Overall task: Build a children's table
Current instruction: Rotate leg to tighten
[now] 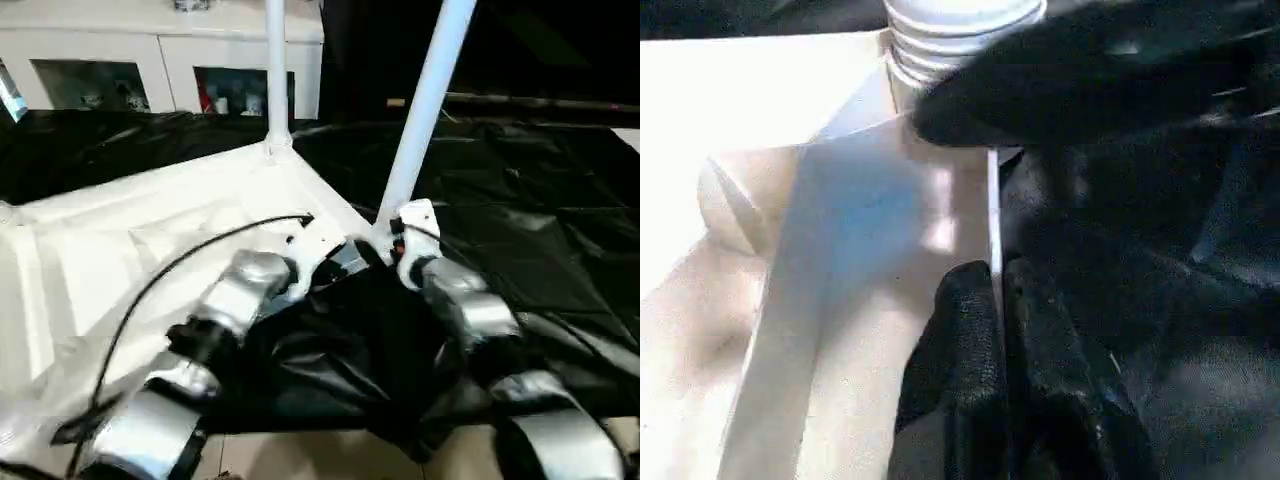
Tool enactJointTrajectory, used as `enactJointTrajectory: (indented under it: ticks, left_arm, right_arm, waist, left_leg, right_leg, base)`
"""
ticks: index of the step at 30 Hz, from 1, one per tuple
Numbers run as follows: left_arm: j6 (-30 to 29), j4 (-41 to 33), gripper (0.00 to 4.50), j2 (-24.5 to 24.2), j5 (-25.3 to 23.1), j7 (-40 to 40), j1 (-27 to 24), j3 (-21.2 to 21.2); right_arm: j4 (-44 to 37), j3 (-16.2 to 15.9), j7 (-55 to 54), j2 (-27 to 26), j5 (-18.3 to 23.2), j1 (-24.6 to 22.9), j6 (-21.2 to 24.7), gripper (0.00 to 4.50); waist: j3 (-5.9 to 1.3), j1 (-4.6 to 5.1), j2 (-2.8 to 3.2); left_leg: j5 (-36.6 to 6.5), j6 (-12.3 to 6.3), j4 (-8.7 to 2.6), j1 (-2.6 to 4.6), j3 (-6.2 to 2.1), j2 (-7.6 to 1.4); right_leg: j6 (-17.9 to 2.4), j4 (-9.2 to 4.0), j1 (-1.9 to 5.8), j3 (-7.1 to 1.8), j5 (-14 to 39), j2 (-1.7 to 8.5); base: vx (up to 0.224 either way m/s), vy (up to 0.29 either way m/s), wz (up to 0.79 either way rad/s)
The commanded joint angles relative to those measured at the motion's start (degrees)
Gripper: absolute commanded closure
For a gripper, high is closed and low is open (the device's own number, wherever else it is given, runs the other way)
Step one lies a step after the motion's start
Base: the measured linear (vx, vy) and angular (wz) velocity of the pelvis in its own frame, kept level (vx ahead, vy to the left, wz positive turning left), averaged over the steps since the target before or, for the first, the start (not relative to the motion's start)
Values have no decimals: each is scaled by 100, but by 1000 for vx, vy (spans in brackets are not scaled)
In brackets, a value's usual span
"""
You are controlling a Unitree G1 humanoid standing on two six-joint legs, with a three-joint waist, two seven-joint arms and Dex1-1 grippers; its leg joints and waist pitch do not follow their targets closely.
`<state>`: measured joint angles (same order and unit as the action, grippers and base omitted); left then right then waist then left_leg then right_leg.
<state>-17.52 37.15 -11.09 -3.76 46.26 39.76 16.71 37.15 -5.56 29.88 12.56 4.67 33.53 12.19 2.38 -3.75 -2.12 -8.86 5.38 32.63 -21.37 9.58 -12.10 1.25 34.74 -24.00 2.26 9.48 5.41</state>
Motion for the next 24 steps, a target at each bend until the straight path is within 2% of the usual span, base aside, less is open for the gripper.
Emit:
enactJointTrajectory:
  ticks: [1,3,6,9,12,17,19,24]
  left_arm:
    - [293,-82,450,-151,196,621,-196,64]
    - [414,-383,450,-418,374,1302,-350,133]
    - [423,-734,450,-705,545,1935,-485,225]
    - [405,-867,450,-838,590,2160,-524,276]
    - [418,-937,450,-901,617,2303,-550,270]
    - [406,-976,450,-926,609,2379,-574,239]
    - [409,-979,450,-928,607,2356,-578,238]
    - [408,-986,450,-905,586,2318,-591,214]
  right_arm:
    - [-559,-230,862,263,130,-101,223,3]
    - [-1194,-410,1717,786,302,-381,450,3]
    - [-1680,-509,2444,1336,441,-592,537,3]
    - [-1876,-513,2792,1590,546,-669,627,3]
    - [-2191,-558,3054,1784,619,-767,876,3]
    - [-2271,-607,3174,1800,647,-762,1048,3]
    - [-2217,-620,3113,1745,607,-724,1027,30]
    - [-2075,-625,2923,1564,554,-631,1031,62]
  waist:
    - [-326,-57,-72]
    - [-333,-69,-56]
    - [-331,-76,-60]
    - [-342,-123,-48]
    - [-331,-144,-56]
    - [-330,-148,-64]
    - [-337,-150,-64]
    - [-346,-151,-73]
  left_leg:
    - [-1720,-252,-369,-10,62,-15]
    - [-1683,-269,-374,-10,64,-11]
    - [-1697,-281,-368,22,79,-47]
    - [-1569,-287,-360,55,94,-64]
    - [-1476,-284,-363,43,98,-56]
    - [-1540,-200,-362,42,92,-47]
    - [-1484,-187,-358,43,91,-51]
    - [-1382,-192,-345,39,98,-40]
  right_leg:
    - [-808,-488,306,-120,1690,132]
    - [-873,-475,315,-111,1698,138]
    - [-1033,-452,290,-123,1549,138]
    - [-1166,-426,283,-126,1305,141]
    - [-1204,-414,295,-126,1185,142]
    - [-1102,-438,292,-123,1504,156]
    - [-1109,-425,293,-124,1418,157]
    - [-1140,-407,301,-123,1277,152]
  base:
    - [0,0,0]
    - [0,0,0]
    - [0,0,0]
    - [0,0,0]
    - [0,0,0]
    - [0,0,0]
    - [0,0,0]
    - [0,0,0]
